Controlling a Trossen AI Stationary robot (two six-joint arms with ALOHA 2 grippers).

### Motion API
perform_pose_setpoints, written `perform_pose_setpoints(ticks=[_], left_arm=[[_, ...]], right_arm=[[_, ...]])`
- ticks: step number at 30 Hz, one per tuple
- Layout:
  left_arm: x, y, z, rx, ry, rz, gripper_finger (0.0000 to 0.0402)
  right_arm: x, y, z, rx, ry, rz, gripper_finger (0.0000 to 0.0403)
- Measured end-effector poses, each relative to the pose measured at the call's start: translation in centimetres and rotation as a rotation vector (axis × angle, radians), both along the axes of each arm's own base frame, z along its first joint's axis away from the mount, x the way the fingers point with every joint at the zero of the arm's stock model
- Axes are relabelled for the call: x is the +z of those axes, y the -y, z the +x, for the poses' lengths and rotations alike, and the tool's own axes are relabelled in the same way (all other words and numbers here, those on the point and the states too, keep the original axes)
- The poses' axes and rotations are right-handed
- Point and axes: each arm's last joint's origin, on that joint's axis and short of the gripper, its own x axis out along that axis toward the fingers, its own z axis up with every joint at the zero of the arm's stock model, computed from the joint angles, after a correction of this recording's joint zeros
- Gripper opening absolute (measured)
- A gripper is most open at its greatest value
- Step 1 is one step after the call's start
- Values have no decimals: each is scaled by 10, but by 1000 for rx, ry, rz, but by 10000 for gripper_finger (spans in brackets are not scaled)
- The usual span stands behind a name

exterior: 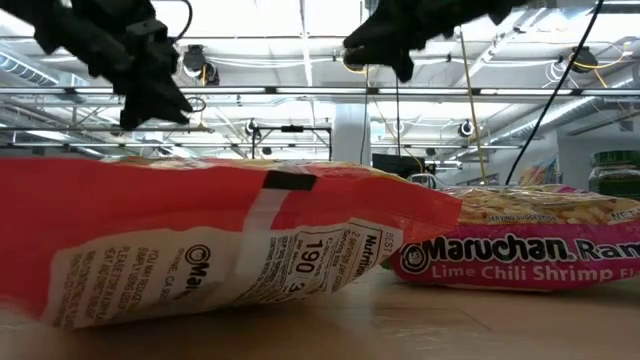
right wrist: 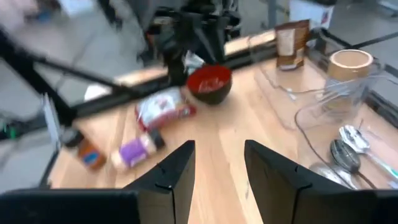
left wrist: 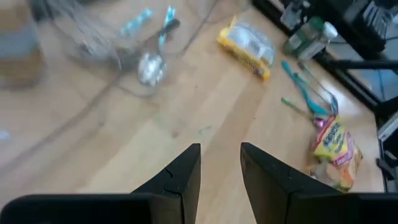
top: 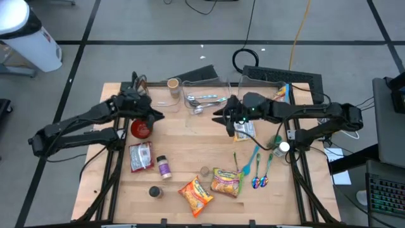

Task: Pick & Place Food Item
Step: Put the green noodle pack into the right transparent bin

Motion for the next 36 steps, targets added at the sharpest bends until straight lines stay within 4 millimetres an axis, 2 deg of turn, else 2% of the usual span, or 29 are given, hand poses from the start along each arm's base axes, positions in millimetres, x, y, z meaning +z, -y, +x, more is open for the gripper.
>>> perform_pose_setpoints(ticks=[5, 8, 13, 18, 24, 29, 36], left_arm=[[-23, 8, 10, -42, 99, -47, 120], [-24, 13, 16, -70, 186, -34, 120], [-23, 18, 19, -60, 197, 40, 120], [-22, 21, 21, -55, 206, 58, 120], [-20, 33, 25, -77, 237, -22, 120], [-17, 58, 30, -120, 276, -141, 120], [-9, 105, 34, -180, 365, -304, 120]], right_arm=[[31, -10, -5, 5, -154, -148, 130], [57, -12, -10, -20, -189, -233, 130], [100, -21, -22, -40, -186, -291, 130], [116, -42, -33, -24, -235, -296, 130], [103, -77, -45, 80, -396, -227, 130], [85, -105, -50, 131, -500, -156, 130], [29, -150, -48, 199, -516, -63, 130]])
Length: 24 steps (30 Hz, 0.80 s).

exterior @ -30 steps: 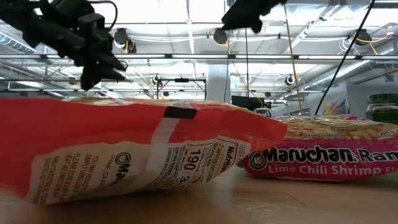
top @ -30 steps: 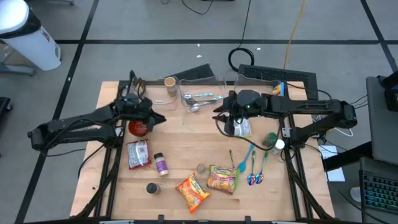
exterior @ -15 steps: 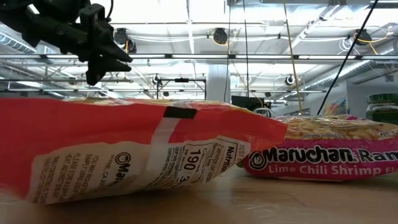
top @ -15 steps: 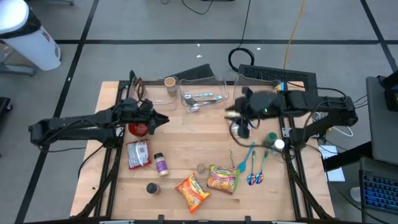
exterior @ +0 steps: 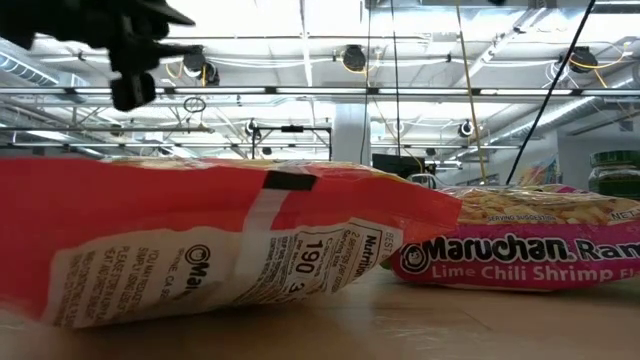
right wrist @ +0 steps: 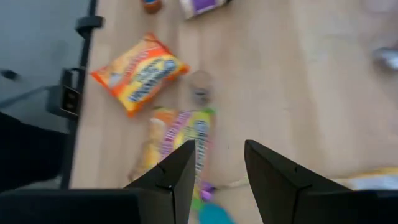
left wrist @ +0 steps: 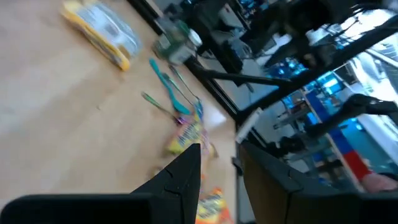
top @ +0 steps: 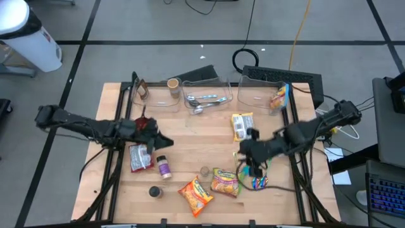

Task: Pick & Place Food Item
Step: Put the green noodle pack into the right transparent bin

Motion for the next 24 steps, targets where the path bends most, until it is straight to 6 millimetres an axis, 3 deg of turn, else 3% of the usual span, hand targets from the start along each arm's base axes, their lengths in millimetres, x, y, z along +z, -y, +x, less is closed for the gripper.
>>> perform_pose_setpoints(ticks=[6, 13, 20, 24], left_arm=[[2, 36, 1, -2, -80, -44, 120], [27, 59, 5, -7, -402, -17, 120], [70, 81, 29, -49, -479, 63, 120], [81, 94, 54, -84, -464, 145, 120]], right_arm=[[-52, -28, 4, -9, 129, 176, 130], [-99, -37, -6, -37, 145, 274, 130], [-109, -29, -6, -44, 128, 239, 130], [-112, -17, -1, -39, 52, 319, 130]])
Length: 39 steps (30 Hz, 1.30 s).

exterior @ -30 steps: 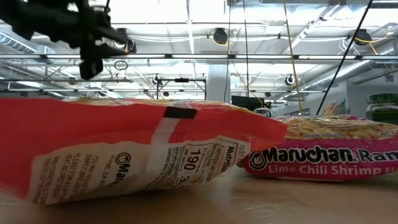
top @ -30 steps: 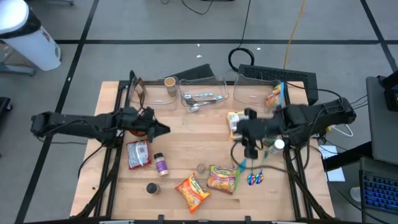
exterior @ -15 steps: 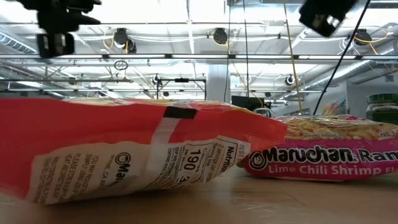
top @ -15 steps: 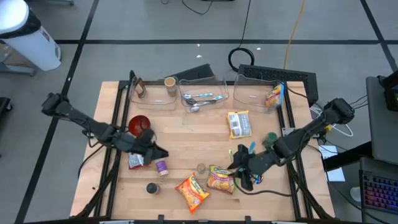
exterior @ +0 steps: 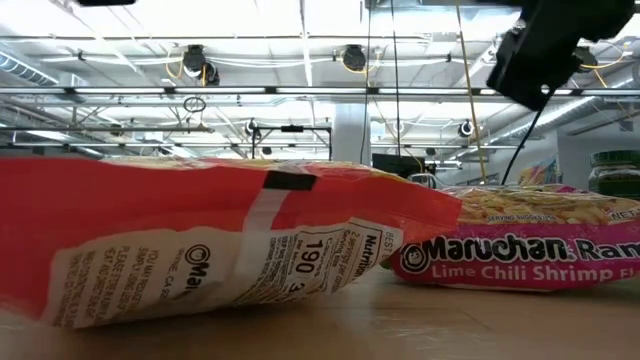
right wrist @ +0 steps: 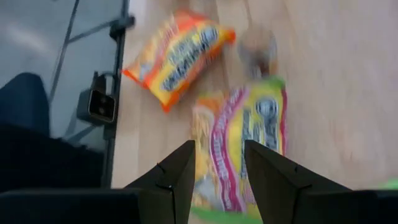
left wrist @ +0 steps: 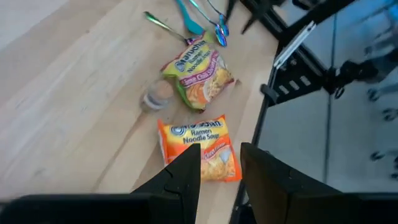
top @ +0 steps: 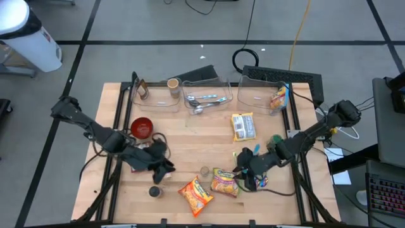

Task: Pick & Place Food Item
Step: Put the green noodle pack into the right transparent bin

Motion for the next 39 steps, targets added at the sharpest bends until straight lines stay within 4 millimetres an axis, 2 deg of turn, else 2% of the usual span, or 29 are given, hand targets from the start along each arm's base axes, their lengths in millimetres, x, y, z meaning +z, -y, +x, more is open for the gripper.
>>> perform_pose_setpoints(ticks=[3, 6, 11, 25, 30, 39], left_arm=[[3, 4, 19, -44, -6, 37, 120], [4, 4, 35, -83, -16, 34, 120], [1, -3, 53, -114, -6, -4, 120], [2, -16, 60, -126, 23, 20, 120], [2, -22, 62, -111, 23, 23, 120], [3, -28, 64, -110, 27, 40, 120]], right_arm=[[-6, 9, -2, 7, -121, 53, 130], [-12, 11, -8, 10, -211, 21, 130], [-20, 8, -15, 16, -246, 7, 130], [-71, 16, -31, -102, -175, 200, 130], [-77, 17, -34, -119, -155, 236, 130], [-81, 21, -36, -165, -155, 177, 130]])
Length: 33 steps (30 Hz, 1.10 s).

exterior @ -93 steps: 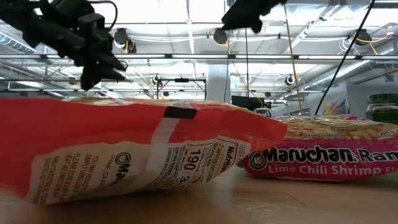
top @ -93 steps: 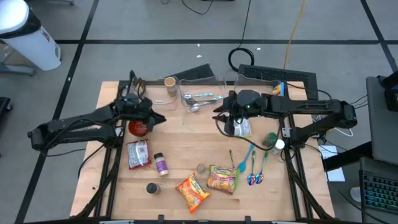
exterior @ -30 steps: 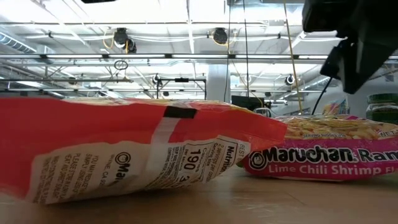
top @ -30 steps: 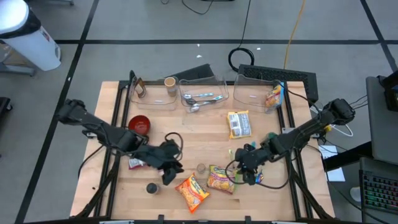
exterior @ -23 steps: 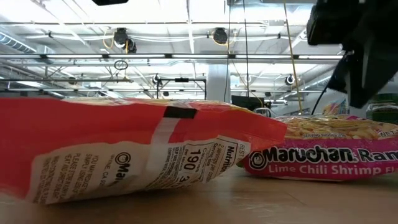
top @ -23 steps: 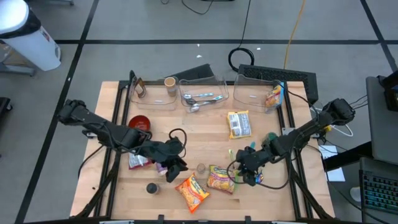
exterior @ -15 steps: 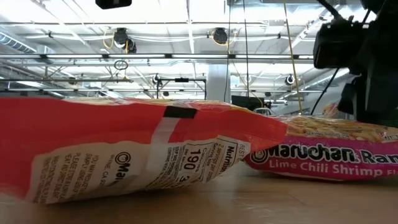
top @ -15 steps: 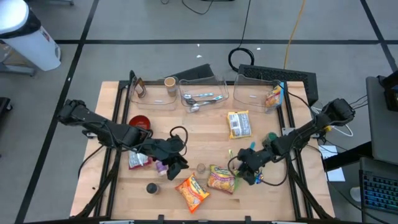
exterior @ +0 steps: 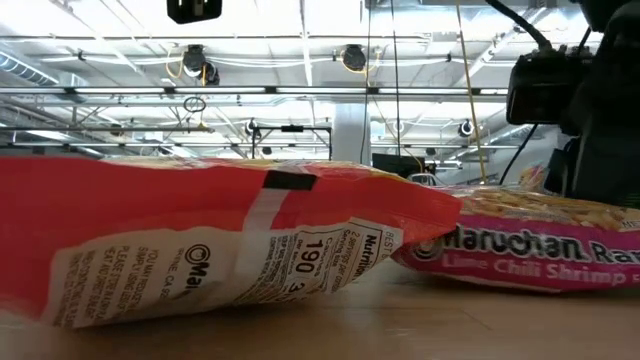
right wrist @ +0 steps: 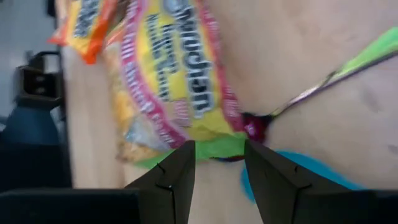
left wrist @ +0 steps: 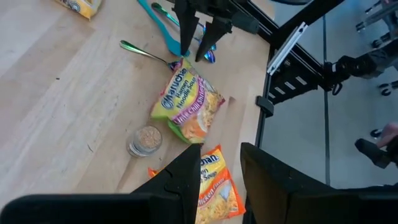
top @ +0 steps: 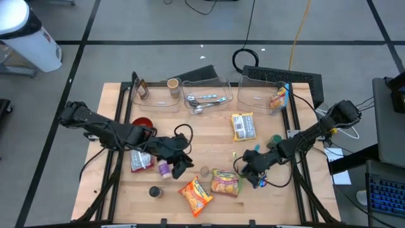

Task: Pick & Place Food Item
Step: Put the green noodle pack into the right transparent bin

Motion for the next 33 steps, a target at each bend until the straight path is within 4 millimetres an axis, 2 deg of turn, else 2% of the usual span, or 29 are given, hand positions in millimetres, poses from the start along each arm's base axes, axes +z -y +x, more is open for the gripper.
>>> perform_pose_setpoints(ticks=[6, 24, 28, 33], left_arm=[[0, -1, 0, 2, 1, 2, 120], [0, -1, 1, -10, 6, 19, 120], [0, -1, 1, -10, 6, 19, 120], [0, -1, 0, -6, 5, 15, 120]], right_arm=[[-1, 4, 0, -71, 6, -60, 130], [1, 1, 1, -38, 19, -14, 128], [1, 1, 1, -38, 19, -13, 101], [1, 1, 1, -36, 20, -16, 32]])
